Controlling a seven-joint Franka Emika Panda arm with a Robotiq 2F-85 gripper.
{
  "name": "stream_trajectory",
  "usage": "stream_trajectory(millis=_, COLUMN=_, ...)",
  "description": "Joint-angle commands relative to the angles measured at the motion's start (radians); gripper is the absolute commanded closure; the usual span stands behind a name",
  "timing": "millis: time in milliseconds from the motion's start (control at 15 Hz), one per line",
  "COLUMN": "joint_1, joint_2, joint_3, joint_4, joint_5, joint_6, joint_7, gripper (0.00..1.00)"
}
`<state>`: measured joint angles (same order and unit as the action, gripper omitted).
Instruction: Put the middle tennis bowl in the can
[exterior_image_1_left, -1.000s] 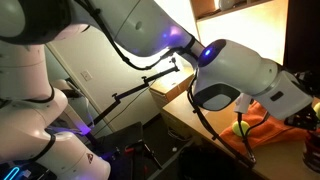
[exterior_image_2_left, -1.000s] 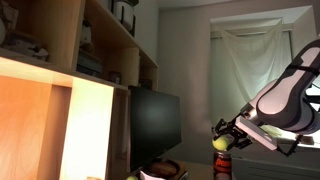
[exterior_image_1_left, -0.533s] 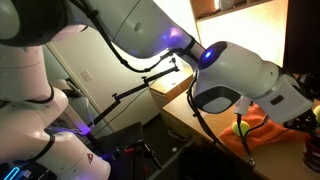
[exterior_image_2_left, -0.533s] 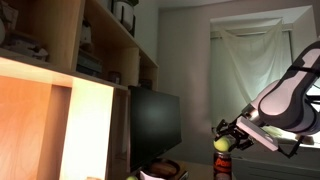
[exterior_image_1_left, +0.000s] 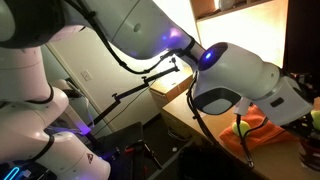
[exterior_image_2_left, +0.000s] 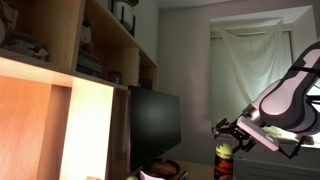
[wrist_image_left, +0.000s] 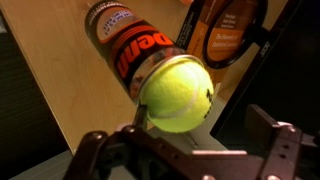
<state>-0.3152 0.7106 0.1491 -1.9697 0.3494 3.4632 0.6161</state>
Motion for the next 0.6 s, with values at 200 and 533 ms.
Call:
stream_trajectory(millis=200, joint_1=-0.033, joint_2=-0.028, joint_3=0.030, joint_4=-0.023, joint_5=0.002, joint_6=0.000, joint_7=-0.007, gripper=0.00)
stream_trajectory(millis=533, joint_1=-0.028, joint_2=-0.055, joint_3=0.017, joint_4=-0.032, joint_5=0.012, joint_6=0.000, joint_7=-0.013, gripper=0.00)
